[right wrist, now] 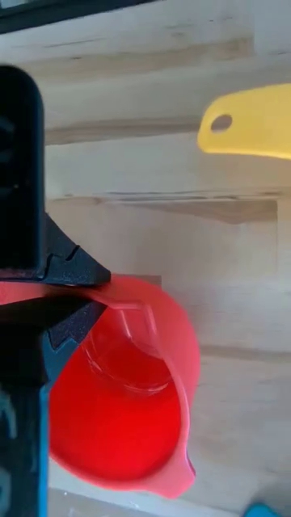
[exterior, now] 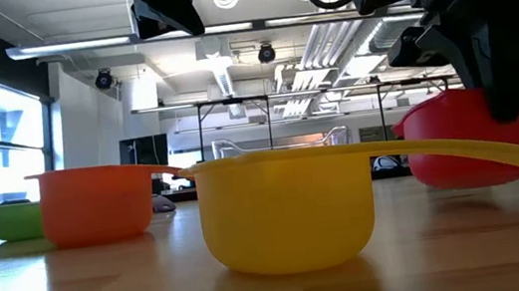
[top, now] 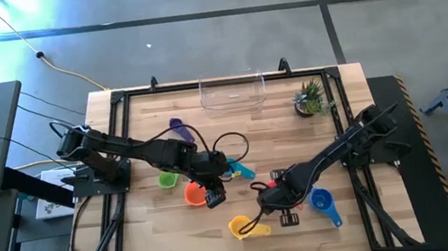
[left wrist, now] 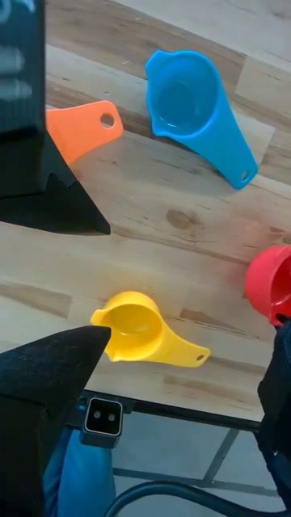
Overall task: Nest measuring cups in basket
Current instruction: Stack the red measuring cup on top of the orange measuring cup
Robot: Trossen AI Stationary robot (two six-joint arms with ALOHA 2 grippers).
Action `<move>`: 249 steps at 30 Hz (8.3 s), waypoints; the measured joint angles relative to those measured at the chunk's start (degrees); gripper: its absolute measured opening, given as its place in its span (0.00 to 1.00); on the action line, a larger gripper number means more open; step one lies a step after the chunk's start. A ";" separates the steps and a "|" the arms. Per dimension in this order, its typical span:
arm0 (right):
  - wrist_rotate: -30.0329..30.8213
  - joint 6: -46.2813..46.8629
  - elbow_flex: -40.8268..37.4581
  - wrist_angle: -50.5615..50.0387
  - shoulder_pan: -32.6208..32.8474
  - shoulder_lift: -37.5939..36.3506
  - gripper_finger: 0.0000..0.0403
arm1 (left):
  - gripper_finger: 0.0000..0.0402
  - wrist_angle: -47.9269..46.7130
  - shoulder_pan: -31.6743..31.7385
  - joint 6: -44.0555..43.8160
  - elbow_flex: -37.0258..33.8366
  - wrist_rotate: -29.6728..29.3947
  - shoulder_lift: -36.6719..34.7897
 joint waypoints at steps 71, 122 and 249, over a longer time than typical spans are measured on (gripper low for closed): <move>47.00 26.78 56.13 -39.49 3.54 -0.09 0.12 | 0.56 21.92 0.49 38.95 0.07 -7.43 0.61; 45.51 21.90 60.37 -39.78 -6.60 -2.54 0.12 | 0.55 42.51 -2.00 65.52 0.01 -10.01 24.11; 46.97 26.47 60.35 -40.44 -6.60 -2.49 0.12 | 0.00 -16.63 -17.46 -11.12 -0.44 -24.94 5.70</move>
